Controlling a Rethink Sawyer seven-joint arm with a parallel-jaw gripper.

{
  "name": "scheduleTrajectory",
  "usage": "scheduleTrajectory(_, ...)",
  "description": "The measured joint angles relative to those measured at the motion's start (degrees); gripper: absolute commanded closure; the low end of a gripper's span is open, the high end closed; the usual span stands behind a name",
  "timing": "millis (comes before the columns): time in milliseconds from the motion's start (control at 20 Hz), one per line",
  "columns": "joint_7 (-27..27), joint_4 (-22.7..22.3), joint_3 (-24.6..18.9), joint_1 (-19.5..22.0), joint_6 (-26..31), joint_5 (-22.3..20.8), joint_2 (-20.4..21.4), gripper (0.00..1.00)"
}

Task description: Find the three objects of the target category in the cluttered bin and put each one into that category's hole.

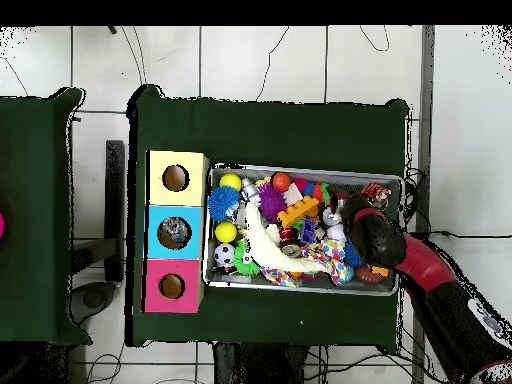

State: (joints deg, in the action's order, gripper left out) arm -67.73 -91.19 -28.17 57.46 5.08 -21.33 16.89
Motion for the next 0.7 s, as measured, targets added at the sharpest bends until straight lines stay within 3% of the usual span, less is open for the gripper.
scheduleTrajectory(350, -0.01, 1.05, 7.37, -8.09, -0.07, 0.04, 1.45, 0.0)
scheduleTrajectory(550, -0.01, 2.89, 13.88, -14.79, 0.09, 0.18, 3.12, 0.0)
scheduleTrajectory(600, -0.01, 4.26, 17.86, -18.48, 0.93, 0.51, 3.85, 0.0)
scheduleTrajectory(700, -0.01, 5.34, 21.14, -21.29, 2.3, 0.76, 4.24, 0.0)
